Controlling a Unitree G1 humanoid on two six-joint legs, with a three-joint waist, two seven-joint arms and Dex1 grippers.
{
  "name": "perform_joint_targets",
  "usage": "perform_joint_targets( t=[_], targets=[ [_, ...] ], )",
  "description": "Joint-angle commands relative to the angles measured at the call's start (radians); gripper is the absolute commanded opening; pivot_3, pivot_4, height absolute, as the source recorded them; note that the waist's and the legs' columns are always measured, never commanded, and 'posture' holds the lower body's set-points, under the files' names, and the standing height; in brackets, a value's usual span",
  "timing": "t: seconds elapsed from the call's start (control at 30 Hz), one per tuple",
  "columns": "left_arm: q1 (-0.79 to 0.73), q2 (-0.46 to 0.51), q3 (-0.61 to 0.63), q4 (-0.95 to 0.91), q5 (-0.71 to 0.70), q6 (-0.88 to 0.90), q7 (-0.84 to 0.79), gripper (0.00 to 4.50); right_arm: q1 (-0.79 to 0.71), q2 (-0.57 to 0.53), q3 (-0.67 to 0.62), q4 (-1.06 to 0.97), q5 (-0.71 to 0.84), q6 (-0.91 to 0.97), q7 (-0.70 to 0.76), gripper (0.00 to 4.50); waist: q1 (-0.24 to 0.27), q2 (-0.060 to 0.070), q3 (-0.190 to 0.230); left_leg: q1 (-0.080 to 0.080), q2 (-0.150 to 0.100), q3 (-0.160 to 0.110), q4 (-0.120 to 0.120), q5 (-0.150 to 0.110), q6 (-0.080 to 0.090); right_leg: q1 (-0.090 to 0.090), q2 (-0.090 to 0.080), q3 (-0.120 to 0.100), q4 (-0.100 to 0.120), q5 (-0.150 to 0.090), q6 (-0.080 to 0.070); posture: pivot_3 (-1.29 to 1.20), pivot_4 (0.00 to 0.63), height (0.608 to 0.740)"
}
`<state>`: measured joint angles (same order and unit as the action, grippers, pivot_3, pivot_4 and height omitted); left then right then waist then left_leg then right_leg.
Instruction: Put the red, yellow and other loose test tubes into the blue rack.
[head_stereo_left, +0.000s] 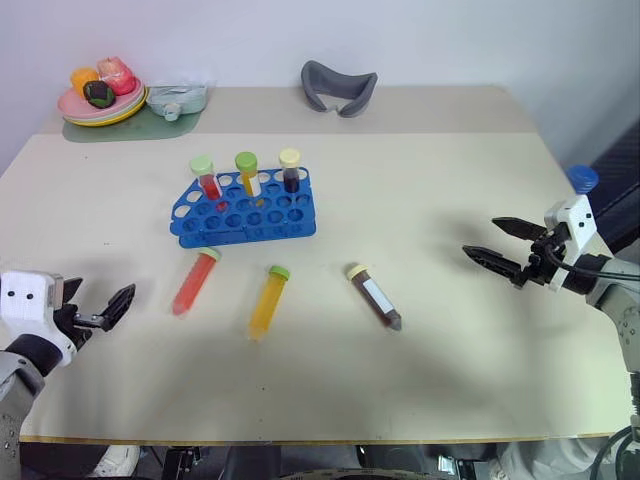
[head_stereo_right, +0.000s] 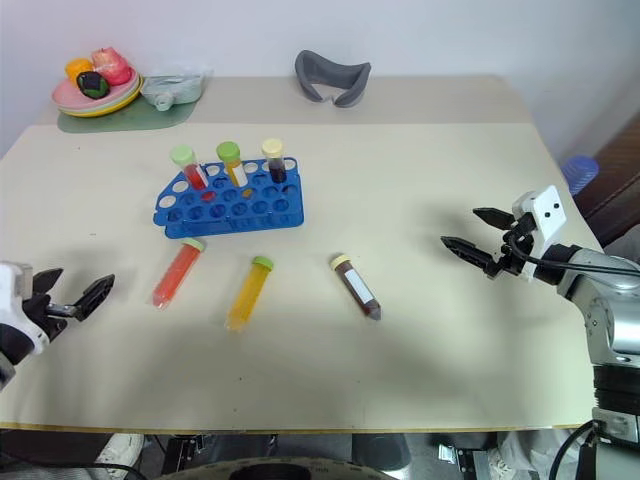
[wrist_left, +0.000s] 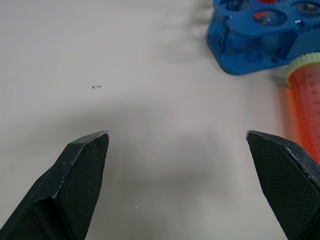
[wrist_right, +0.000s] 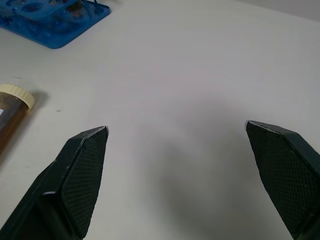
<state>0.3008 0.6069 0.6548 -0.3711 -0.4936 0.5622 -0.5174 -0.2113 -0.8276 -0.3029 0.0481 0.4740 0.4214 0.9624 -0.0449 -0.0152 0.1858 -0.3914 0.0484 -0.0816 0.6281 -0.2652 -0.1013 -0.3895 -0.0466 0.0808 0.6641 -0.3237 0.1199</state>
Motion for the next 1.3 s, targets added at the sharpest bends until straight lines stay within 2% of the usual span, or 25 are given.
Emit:
perform_joint_targets(
  t=[0.03, 0.3, 0.53, 0.67, 0.8, 0.9, 0.97, 1.03, 1.17, 1.3],
  targets=[
    [0.008, -0.004, 0.042, -0.041, -0.015, -0.003, 0.015, 4.49, -0.033, -0.013, 0.005, 0.005, -0.007, -0.011, 0.01, 4.5, 0.0, 0.0, 0.0, 0.0, 0.0, 0.0, 0.0, 0.0, 0.0, 0.0, 0.0, 0.0, 0.0, 0.0, 0.0, 0.0, 0.15, 0.74],
    [-0.003, -0.004, 0.043, -0.06, -0.031, 0.0, 0.031, 4.49, -0.062, -0.005, 0.022, -0.011, -0.01, 0.008, 0.0, 4.5, 0.001, 0.0, 0.0, 0.0, 0.0, 0.0, 0.0, 0.0, 0.0, 0.0, 0.0, 0.0, 0.0, 0.0, 0.0, 0.0, 0.15, 0.74],
    [-0.052, 0.012, -0.004, -0.152, -0.105, 0.032, 0.009, 4.49, -0.065, -0.017, 0.031, -0.188, 0.027, 0.176, -0.071, 4.5, 0.001, 0.0, 0.0, 0.0, 0.0, 0.0, 0.001, 0.0, 0.0, 0.0, 0.0, 0.0, 0.001, 0.0, 0.0, 0.0, 0.15, 0.74],
    [-0.168, 0.019, -0.147, -0.204, -0.157, 0.056, -0.017, 4.49, -0.061, -0.038, 0.005, -0.369, 0.103, 0.342, -0.13, 4.5, 0.005, 0.001, 0.0, 0.0, 0.0, 0.0, 0.001, 0.0, 0.0, 0.0, 0.0, 0.0, 0.001, 0.0, 0.0, 0.0, 0.15, 0.74],
    [-0.264, 0.053, -0.3, -0.196, -0.158, 0.041, -0.118, 4.49, -0.06, -0.083, -0.005, -0.575, 0.165, 0.554, -0.234, 4.5, 0.006, 0.001, 0.0, -0.001, 0.0, 0.0, 0.001, 0.0, 0.0, 0.0, 0.0, 0.0, 0.0, 0.0, 0.0, 0.0, 0.15, 0.74],
    [-0.3, 0.074, -0.434, -0.163, -0.088, -0.029, -0.205, 4.49, -0.092, -0.07, 0.016, -0.714, 0.256, 0.786, -0.342, 4.5, 0.0, 0.001, 0.0, -0.001, 0.0, 0.0, 0.0, 0.0, 0.001, 0.0, 0.0, 0.0, 0.0, 0.0, 0.0, 0.0, 0.15, 0.74],
    [-0.313, 0.081, -0.505, -0.129, -0.04, -0.085, -0.259, 4.49, -0.179, 0.027, 0.047, -0.78, 0.296, 1.036, -0.443, 4.5, -0.006, 0.001, 0.0, 0.0, 0.0, 0.0, 0.0, 0.0, 0.001, 0.0, 0.001, 0.0, 0.001, 0.0, 0.0, 0.0, 0.15, 0.74],
    [-0.322, 0.086, -0.551, -0.094, -0.003, -0.136, -0.302, 4.49, -0.232, 0.131, 0.07, -0.799, 0.331, 1.175, -0.574, 4.5, -0.008, 0.001, 0.0, 0.001, 0.001, -0.001, 0.001, 0.0, 0.001, 0.0, 0.002, 0.0, 0.001, 0.001, -0.001, 0.0, 0.15, 0.74],
    [-0.333, 0.094, -0.595, -0.014, 0.055, -0.239, -0.377, 4.49, -0.306, 0.204, 0.159, -0.783, 0.488, 1.193, -0.816, 4.5, 0.002, 0.002, 0.0, -0.002, 0.0, -0.001, 0.001, 0.0, 0.001, -0.002, 0.001, 0.0, 0.001, 0.001, -0.001, 0.0, 0.15, 0.74],
    [-0.349, 0.092, -0.601, 0.049, 0.086, -0.307, -0.409, 4.49, -0.374, 0.254, 0.214, -0.656, 0.718, 1.193, -1.139, 4.5, 0.001, 0.002, 0.0, -0.003, 0.001, -0.001, 0.001, 0.0, 0.001, -0.003, 0.001, 0.0, 0.001, 0.001, -0.001, 0.0, 0.15, 0.74]
  ],
)
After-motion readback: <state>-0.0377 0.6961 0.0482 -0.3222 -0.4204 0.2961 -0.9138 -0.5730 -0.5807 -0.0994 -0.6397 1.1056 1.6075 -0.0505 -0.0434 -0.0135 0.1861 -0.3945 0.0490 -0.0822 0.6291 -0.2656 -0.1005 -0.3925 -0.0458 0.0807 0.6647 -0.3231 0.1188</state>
